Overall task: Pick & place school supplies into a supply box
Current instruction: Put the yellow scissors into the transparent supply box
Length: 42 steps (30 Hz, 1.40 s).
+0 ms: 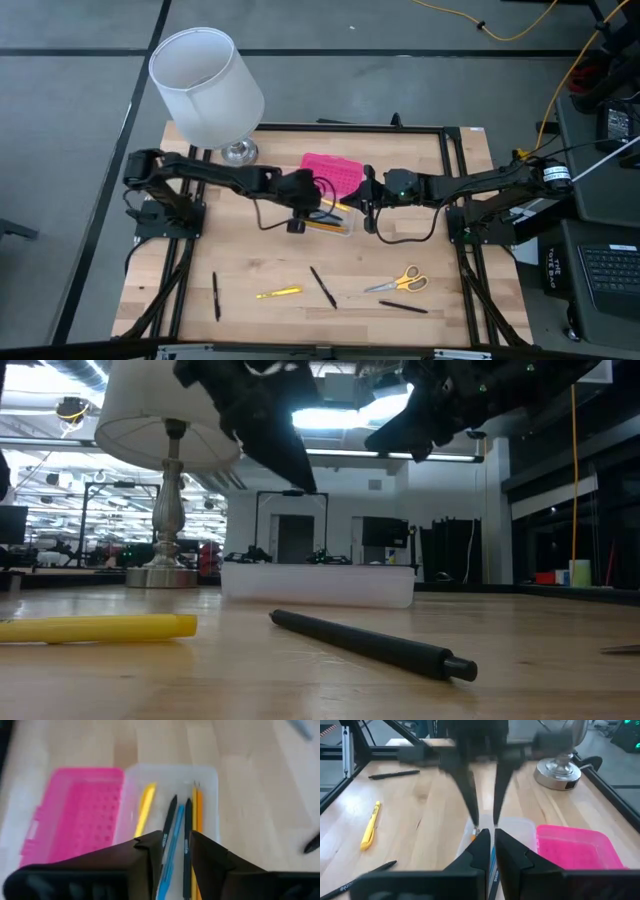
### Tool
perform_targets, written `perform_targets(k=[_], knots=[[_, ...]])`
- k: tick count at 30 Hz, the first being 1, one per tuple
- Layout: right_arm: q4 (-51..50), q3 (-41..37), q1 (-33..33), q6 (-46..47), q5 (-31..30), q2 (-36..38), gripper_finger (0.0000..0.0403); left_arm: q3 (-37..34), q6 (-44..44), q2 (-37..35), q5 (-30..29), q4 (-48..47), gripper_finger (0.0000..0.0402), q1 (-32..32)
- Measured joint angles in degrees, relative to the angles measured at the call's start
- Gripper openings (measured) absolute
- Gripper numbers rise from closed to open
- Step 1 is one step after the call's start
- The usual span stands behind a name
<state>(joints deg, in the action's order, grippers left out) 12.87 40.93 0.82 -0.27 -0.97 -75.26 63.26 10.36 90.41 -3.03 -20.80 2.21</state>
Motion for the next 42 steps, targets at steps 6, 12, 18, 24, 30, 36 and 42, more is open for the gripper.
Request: perform_targets(k=[6,12,18,24,30,36,42], knots=[[-2.5,0.0,-0.7,1.6,0.1,0.0,0.0032,-12.1,-5.4,-8.0,-1.0,12.8,0.0057,-2.0],[-4.5,0.0,-3.7,2.2,0.1,0.0,0.0032,-26.3,-11.4,-16.7,-6.3,29.0,0.0022,-6.2],[-7.7,0.0,-6.7,3.3,0.1,0.0,0.0032,-36.1,-13.0,-24.1,-6.3,39.0,0.0002,-10.0],[-10.3,0.0,-8.1,5.6,0.1,0.0,0.0032,-39.4,-13.7,-29.3,-6.4,40.4,0.0003,-11.8],[-19.5,0.7,-9.1,9.5,0.4,0.0,0.0020,-39.5,-13.7,-29.9,-6.3,40.3,0.0001,-12.1],[-34.8,6.4,-14.1,15.2,0.6,0.0,0.0007,-39.5,-13.7,-29.8,-6.3,40.3,0.0005,-12.1],[-48.5,11.5,-21.5,26.7,-0.8,0.0,0.0005,-39.5,-13.7,-29.8,-6.3,40.3,0.0001,-12.1]])
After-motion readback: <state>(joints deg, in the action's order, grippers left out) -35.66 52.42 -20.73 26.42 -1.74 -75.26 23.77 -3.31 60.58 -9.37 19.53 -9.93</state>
